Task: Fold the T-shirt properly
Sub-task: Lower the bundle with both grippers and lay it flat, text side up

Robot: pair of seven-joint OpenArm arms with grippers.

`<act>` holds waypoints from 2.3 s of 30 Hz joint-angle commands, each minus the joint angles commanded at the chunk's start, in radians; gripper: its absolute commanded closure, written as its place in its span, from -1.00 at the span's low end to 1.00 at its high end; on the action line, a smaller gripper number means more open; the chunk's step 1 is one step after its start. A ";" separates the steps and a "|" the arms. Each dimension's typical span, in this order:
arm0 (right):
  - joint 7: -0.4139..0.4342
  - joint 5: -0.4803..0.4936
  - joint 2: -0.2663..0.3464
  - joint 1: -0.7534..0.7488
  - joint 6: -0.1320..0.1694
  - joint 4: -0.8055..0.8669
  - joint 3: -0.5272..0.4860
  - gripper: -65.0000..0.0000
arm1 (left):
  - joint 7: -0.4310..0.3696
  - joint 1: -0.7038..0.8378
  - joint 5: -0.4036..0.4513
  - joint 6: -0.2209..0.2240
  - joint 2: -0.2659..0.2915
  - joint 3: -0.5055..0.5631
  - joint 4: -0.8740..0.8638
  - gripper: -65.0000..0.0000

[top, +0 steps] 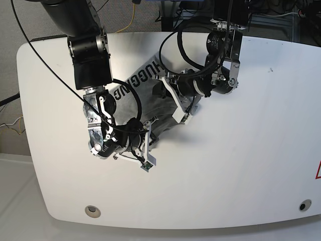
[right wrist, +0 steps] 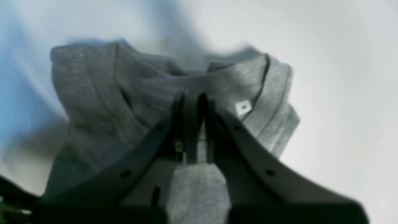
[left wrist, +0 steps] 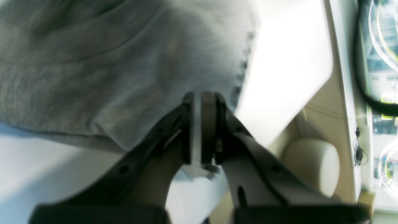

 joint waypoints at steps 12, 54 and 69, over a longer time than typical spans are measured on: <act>0.069 0.000 0.017 0.005 0.002 -0.058 -0.040 0.88 | -0.201 -0.003 -0.002 -0.044 -0.101 0.101 -0.216 0.94; 0.281 -0.149 0.026 -0.025 0.044 -0.325 -0.041 0.88 | -0.252 -0.002 -0.002 -0.072 -0.106 0.104 -0.292 0.94; 0.310 -0.147 0.069 -0.025 0.060 -0.381 -0.038 0.88 | -0.216 -0.003 -0.002 -0.068 -0.132 0.098 -0.241 0.94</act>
